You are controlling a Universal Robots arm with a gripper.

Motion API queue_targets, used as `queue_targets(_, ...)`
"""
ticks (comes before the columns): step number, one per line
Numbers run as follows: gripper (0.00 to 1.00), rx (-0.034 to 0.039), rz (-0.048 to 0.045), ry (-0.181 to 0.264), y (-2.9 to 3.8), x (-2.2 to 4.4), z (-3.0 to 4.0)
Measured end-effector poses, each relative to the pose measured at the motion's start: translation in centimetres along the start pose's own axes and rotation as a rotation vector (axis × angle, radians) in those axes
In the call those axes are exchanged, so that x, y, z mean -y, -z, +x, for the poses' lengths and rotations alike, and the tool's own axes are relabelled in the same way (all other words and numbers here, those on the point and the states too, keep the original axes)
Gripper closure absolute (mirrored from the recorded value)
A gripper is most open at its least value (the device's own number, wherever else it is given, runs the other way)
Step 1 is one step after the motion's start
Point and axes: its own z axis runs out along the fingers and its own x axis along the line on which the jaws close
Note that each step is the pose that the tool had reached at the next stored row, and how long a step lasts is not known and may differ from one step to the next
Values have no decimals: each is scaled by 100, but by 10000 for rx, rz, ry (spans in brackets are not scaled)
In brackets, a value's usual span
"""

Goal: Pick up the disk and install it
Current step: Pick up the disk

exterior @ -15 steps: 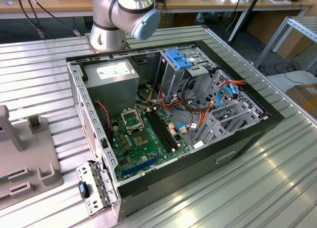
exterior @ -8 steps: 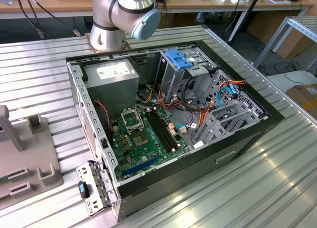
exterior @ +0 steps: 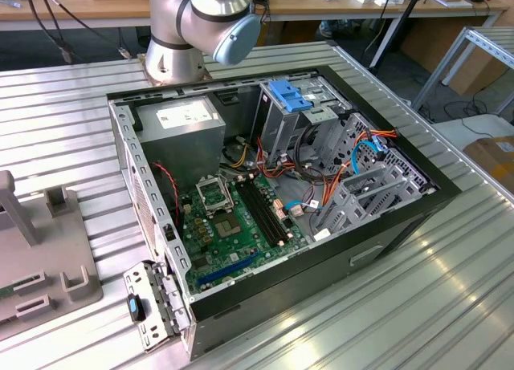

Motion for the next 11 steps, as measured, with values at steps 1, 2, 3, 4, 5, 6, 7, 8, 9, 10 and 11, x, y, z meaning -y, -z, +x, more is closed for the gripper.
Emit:
queue_targets(1,89,-10,-1,203,0,0,2)
queue_targets(2,89,-20,-1,404,1,0,3)
queue_targets(3,89,-25,0,535,0,-1,4)
queue_targets(4,89,-30,1,629,0,-1,5)
queue_targets(5,89,-35,3,748,0,-1,6)
queue_targets(6,89,-39,4,846,0,-1,7)
queue_targets(7,89,-49,7,1039,0,-1,9)
queue_targets(8,89,-60,11,1256,0,-2,11)
queue_targets(9,89,-68,13,1424,0,-2,13)
queue_targets(10,89,-74,16,1560,0,-3,14)
queue_targets(11,89,-79,17,1646,0,-3,15)
